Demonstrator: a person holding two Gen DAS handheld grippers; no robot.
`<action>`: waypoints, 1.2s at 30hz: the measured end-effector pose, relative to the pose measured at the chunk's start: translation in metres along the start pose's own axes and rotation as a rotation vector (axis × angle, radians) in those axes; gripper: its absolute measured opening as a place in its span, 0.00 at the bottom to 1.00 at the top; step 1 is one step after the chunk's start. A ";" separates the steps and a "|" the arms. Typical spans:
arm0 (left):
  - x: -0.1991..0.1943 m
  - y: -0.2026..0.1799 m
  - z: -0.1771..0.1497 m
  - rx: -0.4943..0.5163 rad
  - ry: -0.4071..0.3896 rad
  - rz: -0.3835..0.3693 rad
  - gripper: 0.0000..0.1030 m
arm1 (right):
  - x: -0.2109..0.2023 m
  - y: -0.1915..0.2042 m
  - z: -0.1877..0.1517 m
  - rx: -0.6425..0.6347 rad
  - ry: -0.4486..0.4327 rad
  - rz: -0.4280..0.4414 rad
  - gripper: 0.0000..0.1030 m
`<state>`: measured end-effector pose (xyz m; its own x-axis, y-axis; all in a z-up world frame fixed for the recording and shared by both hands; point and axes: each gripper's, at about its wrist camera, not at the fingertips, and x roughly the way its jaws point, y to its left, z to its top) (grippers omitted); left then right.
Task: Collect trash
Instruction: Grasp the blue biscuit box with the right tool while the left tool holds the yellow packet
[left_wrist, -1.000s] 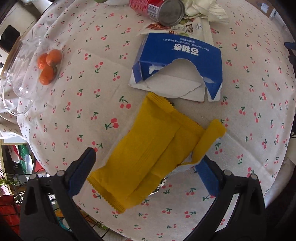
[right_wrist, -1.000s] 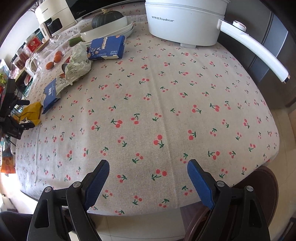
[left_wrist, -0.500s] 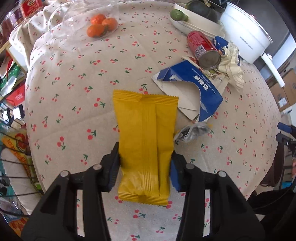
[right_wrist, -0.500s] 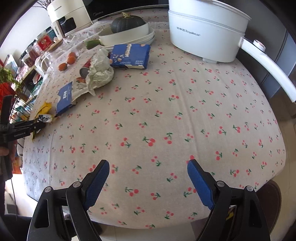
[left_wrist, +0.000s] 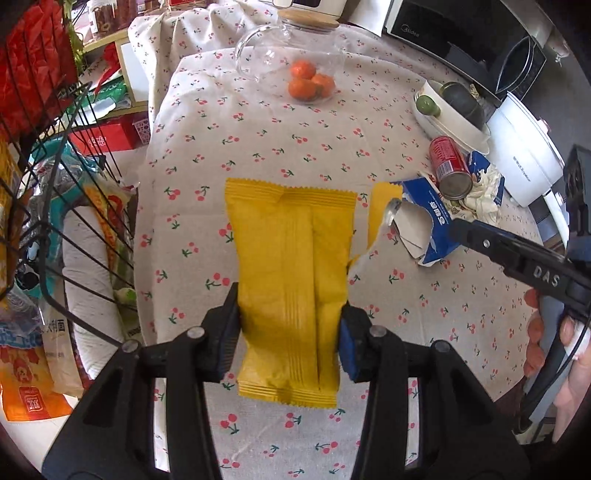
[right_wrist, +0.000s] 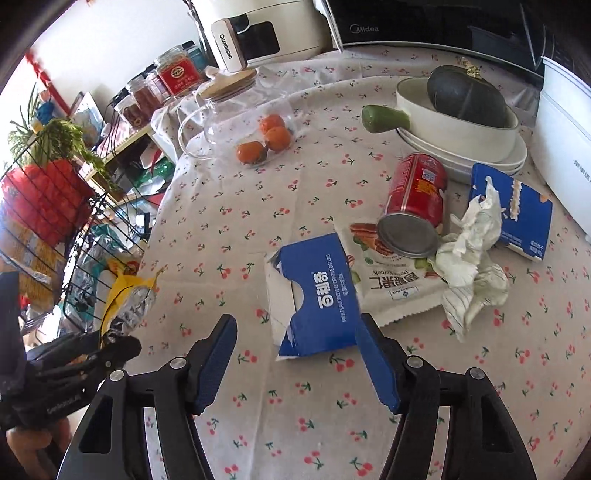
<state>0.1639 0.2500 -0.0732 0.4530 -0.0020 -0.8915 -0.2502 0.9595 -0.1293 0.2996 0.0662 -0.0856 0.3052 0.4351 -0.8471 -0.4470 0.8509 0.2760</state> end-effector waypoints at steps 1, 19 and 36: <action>0.001 0.000 0.000 0.007 0.003 0.005 0.46 | 0.007 0.000 0.002 0.008 0.006 -0.015 0.65; 0.003 0.001 -0.001 0.002 0.016 -0.022 0.46 | 0.035 0.010 -0.009 -0.053 0.037 -0.159 0.52; -0.036 -0.056 -0.016 0.115 -0.079 -0.031 0.46 | -0.096 -0.031 -0.069 -0.046 -0.026 -0.164 0.50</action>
<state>0.1483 0.1919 -0.0408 0.5262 -0.0140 -0.8503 -0.1375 0.9853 -0.1013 0.2260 -0.0219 -0.0441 0.3984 0.2996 -0.8669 -0.4275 0.8968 0.1135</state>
